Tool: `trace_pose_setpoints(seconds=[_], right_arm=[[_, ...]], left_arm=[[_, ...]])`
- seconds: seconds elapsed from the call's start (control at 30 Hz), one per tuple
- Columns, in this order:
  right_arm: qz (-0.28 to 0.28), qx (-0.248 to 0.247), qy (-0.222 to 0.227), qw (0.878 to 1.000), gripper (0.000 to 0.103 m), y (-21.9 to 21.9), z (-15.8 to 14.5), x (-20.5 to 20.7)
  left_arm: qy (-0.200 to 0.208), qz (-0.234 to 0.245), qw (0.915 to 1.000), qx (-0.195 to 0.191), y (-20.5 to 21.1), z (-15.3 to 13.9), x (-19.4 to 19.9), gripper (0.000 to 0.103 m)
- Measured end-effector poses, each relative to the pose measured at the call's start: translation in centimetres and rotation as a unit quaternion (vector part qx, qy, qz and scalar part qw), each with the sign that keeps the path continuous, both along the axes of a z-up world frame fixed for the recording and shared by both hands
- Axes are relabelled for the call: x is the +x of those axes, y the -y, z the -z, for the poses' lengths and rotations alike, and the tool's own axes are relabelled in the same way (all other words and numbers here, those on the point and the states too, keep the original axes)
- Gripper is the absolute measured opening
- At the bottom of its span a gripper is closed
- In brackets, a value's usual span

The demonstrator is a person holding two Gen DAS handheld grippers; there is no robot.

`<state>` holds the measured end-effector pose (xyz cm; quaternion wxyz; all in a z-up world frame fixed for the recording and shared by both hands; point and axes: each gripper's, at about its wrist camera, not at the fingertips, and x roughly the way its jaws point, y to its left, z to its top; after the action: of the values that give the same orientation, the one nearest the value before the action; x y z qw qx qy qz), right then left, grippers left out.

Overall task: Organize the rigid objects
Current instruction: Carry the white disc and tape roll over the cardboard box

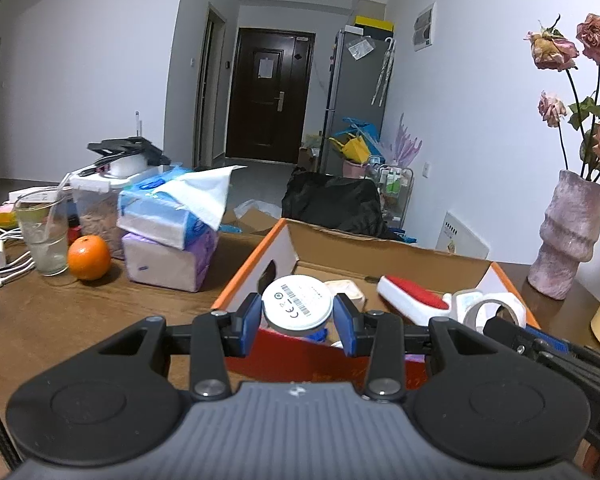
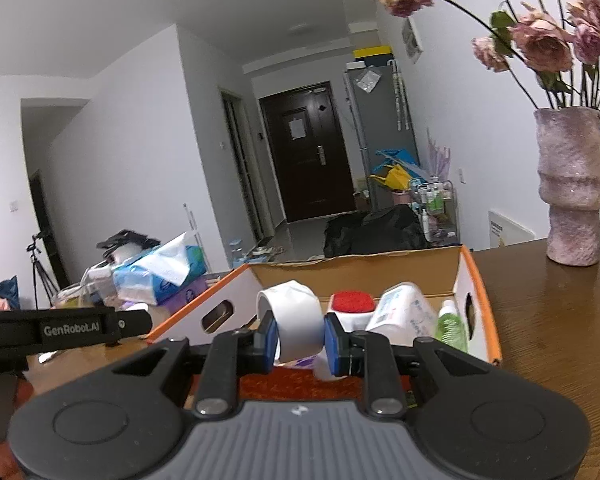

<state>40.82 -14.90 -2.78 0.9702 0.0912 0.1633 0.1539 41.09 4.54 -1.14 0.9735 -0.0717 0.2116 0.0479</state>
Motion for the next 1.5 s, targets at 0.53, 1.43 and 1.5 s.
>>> trace_pose_setpoints(seconds=[0.53,1.43,1.5], right_arm=[[0.037,0.014,0.002,0.999,0.023,2.8,0.0,4.1],[0.059,-0.027,0.002,0.998,0.024,2.2,0.6,9.3],[0.059,-0.031,-0.001,0.998,0.024,2.1,0.7,9.4]], left_arm=[[0.001,0.007,0.9997,0.021,3.1,0.8,4.8,0.040],[-0.006,0.011,0.9979,0.063,4.5,2.4,11.2,0.047],[-0.005,0.004,0.9978,0.065,4.4,2.5,11.1,0.063]])
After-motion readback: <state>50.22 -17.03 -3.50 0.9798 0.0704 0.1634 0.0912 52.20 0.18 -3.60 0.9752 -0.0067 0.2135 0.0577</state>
